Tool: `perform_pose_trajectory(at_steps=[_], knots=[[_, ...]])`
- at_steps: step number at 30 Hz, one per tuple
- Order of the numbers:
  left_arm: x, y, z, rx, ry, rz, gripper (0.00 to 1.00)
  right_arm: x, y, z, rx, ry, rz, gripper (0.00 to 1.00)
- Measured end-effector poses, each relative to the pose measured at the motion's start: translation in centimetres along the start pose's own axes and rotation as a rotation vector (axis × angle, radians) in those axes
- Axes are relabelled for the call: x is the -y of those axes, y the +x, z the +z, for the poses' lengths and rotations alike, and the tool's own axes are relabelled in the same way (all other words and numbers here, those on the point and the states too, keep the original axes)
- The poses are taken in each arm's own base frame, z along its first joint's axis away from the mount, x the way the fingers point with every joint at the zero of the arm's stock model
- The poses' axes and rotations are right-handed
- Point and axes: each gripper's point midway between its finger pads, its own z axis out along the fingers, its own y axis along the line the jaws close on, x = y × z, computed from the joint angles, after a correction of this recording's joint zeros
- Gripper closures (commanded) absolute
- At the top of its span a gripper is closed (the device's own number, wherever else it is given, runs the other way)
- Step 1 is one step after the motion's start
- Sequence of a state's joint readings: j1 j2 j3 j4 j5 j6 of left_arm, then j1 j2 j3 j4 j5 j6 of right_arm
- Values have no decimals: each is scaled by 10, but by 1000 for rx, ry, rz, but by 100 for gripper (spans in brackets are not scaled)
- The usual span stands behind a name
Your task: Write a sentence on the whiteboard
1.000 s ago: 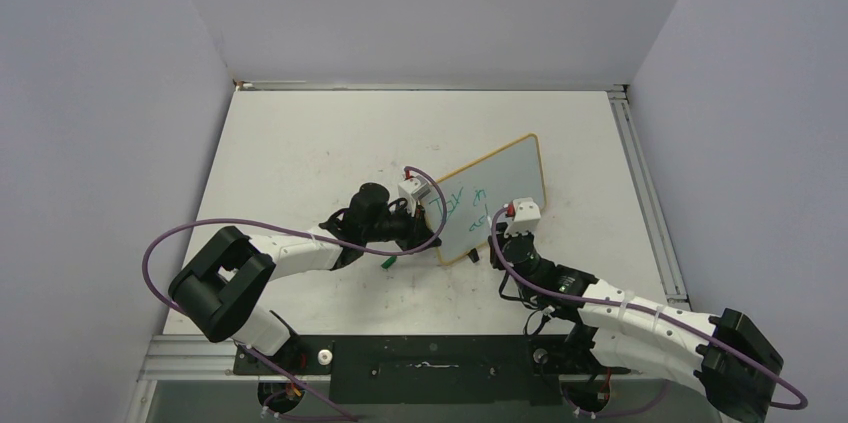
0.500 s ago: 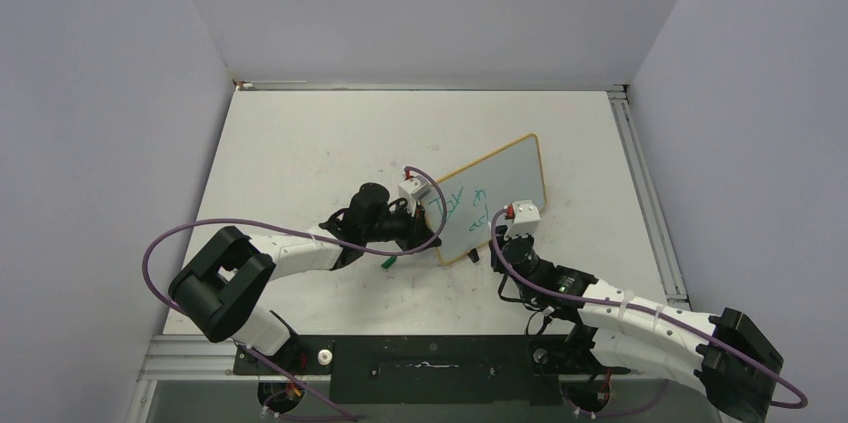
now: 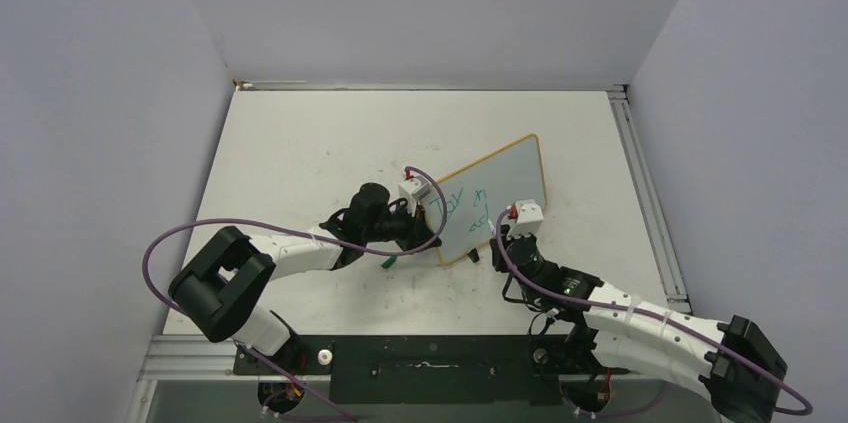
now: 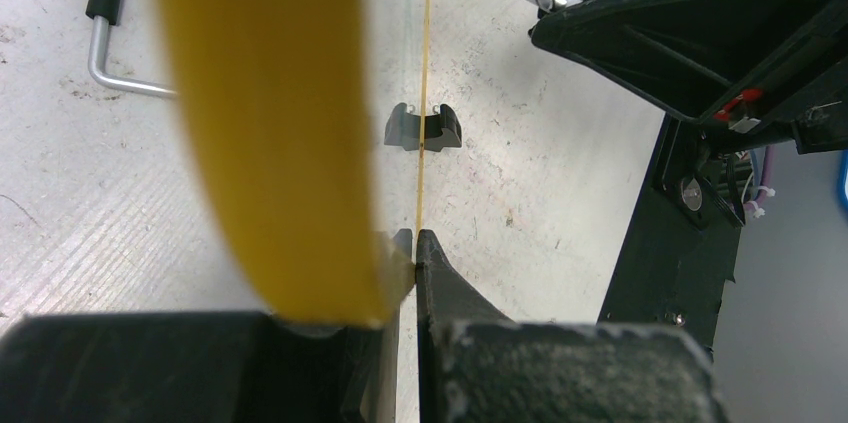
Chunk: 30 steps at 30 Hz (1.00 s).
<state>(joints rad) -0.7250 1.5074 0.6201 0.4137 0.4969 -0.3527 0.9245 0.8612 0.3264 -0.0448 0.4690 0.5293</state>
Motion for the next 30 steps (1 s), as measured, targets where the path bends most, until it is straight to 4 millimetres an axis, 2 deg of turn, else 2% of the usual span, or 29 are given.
perform_pose_trajectory(at_steps=[5, 30], knots=[[0, 0, 0, 0, 0, 1, 100, -1, -9, -4, 33, -14, -5, 95], [0, 0, 0, 0, 0, 1, 100, 3, -11, 5, 47, 19, -83, 95]])
